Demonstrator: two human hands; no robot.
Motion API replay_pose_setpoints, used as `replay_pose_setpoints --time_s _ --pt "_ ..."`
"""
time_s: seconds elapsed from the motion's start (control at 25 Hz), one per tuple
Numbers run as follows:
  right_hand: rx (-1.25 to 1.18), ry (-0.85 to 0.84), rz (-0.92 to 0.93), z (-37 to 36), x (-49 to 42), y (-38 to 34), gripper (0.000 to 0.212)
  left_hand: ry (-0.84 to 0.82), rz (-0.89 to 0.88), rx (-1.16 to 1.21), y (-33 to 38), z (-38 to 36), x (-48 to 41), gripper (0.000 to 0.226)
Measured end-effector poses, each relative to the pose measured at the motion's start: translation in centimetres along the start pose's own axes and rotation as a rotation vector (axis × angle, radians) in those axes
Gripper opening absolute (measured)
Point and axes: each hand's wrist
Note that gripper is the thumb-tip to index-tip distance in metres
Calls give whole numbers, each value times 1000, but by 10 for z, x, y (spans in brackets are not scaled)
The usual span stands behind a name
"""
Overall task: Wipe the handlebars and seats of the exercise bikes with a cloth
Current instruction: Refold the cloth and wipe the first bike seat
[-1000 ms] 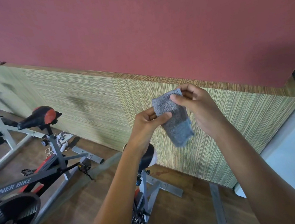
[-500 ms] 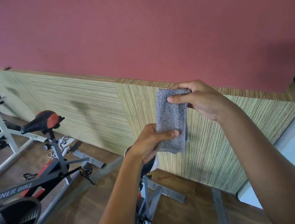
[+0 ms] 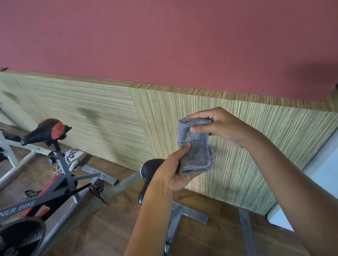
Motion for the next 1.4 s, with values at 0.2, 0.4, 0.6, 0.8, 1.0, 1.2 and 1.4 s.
replay_pose_setpoints --time_s 0.2,0.4,0.6,0.8,1.0,1.2,1.4 --pt "107 -44 74 -27 12 20 33 93 -10 324 2 20 2 84" --pt "351 -133 153 -70 23 46 41 96 -30 254 6 42 4 58" --pt "-380 173 -6 -101 15 64 56 172 -96 123 5 71 8 39" --pt "-1291 -274 -522 -150 -17 104 75 275 -118 -58 -15 98 -5 20" --pt "-1343 -61 -684 -187 -57 154 68 625 -193 -646 -65 152 -34 23" --pt "-1331 -173 -912 -208 -87 201 63 814 52 -1070 -96 196 -52 48" --pt "-1241 -54 -1101 -232 -127 211 31 998 -100 -1019 -72 251 -72 23"
Point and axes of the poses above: each hand's wrist, its own x-axis away from the middle knuckle, its own z-axis out of the back of the hand, y = z × x, and after that the axes turned 13 degrees about -z, right-handed
